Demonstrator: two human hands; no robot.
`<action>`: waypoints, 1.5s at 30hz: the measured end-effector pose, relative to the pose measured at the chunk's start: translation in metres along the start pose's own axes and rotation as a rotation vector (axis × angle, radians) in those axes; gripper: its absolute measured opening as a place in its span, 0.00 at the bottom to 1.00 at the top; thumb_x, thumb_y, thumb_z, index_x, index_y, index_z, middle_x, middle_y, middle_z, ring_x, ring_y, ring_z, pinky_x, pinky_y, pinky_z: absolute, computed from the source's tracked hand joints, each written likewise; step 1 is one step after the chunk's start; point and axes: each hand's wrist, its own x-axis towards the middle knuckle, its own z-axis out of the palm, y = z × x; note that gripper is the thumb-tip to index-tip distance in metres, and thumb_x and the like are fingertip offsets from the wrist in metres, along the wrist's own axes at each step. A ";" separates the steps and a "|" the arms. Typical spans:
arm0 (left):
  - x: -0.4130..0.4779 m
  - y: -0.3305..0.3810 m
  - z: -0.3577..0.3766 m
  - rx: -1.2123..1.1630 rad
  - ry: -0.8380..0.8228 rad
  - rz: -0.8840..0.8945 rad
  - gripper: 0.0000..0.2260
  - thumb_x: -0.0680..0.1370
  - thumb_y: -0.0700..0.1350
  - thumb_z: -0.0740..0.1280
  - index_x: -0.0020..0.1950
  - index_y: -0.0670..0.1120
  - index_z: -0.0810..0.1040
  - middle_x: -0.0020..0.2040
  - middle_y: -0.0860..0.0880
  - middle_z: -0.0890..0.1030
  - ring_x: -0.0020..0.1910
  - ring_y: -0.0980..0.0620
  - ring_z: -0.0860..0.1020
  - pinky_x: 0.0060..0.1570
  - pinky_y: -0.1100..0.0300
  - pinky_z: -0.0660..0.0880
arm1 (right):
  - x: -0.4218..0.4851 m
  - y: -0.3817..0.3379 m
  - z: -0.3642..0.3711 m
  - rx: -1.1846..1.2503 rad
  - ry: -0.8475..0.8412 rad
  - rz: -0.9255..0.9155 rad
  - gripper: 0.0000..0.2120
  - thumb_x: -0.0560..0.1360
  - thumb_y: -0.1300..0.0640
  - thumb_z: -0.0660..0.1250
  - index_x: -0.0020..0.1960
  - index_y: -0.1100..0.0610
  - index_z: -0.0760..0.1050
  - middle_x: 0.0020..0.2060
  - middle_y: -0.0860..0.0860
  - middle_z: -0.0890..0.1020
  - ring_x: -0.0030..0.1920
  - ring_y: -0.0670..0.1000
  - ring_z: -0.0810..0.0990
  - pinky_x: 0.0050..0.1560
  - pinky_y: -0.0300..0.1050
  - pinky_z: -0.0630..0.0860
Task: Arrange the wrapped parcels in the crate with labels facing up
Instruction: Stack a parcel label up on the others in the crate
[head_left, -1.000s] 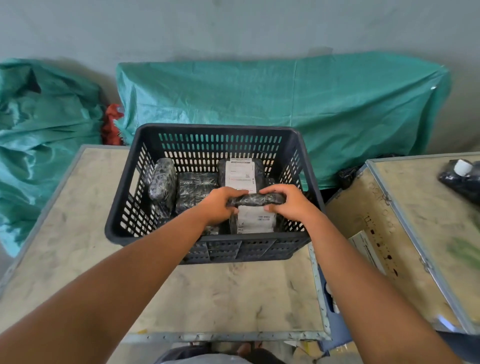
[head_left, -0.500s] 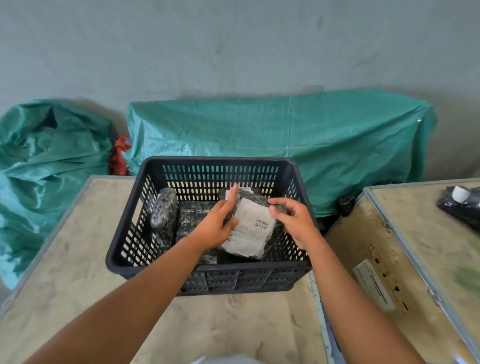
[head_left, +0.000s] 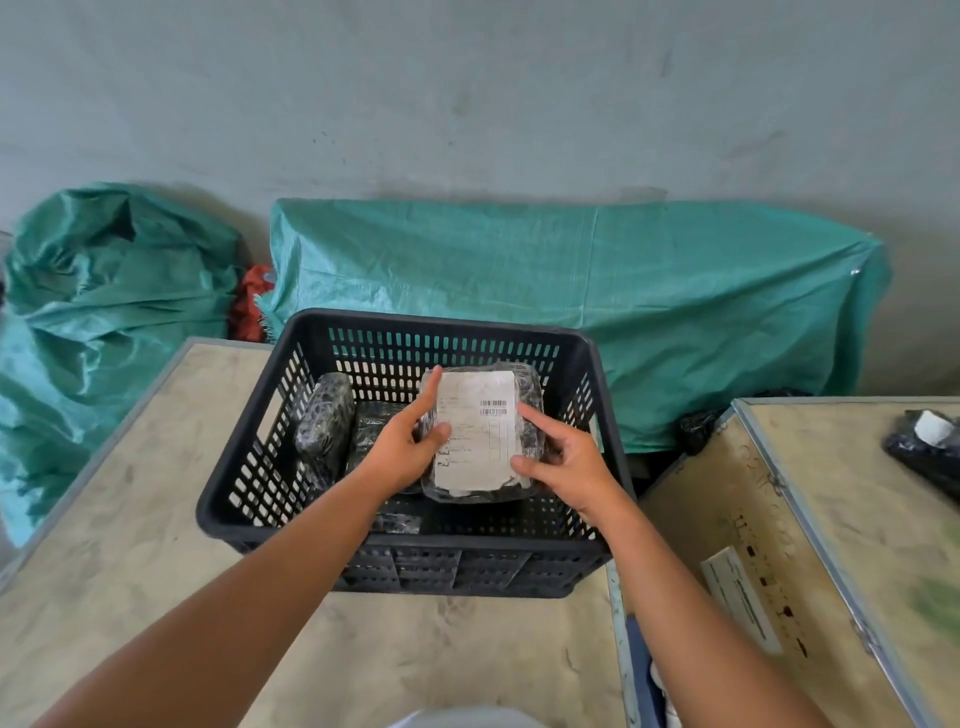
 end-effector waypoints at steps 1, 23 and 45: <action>0.000 -0.002 0.002 0.011 -0.021 0.003 0.35 0.82 0.45 0.67 0.79 0.70 0.53 0.78 0.70 0.58 0.73 0.65 0.62 0.62 0.72 0.69 | 0.000 0.000 -0.001 0.028 0.010 0.002 0.35 0.72 0.69 0.78 0.71 0.39 0.77 0.65 0.37 0.81 0.67 0.41 0.78 0.68 0.45 0.76; 0.076 -0.046 0.026 0.305 -0.176 -0.234 0.37 0.82 0.47 0.67 0.83 0.61 0.47 0.80 0.46 0.64 0.57 0.45 0.82 0.49 0.54 0.82 | 0.087 0.040 0.007 -0.246 -0.014 0.277 0.51 0.74 0.63 0.78 0.83 0.43 0.49 0.79 0.49 0.65 0.69 0.44 0.67 0.60 0.32 0.70; 0.073 -0.053 0.020 0.252 -0.097 -0.273 0.30 0.81 0.52 0.68 0.81 0.59 0.61 0.77 0.50 0.70 0.58 0.56 0.78 0.52 0.62 0.76 | 0.084 0.048 0.008 -0.289 0.049 0.245 0.51 0.71 0.54 0.81 0.84 0.45 0.52 0.80 0.49 0.62 0.72 0.43 0.63 0.70 0.42 0.64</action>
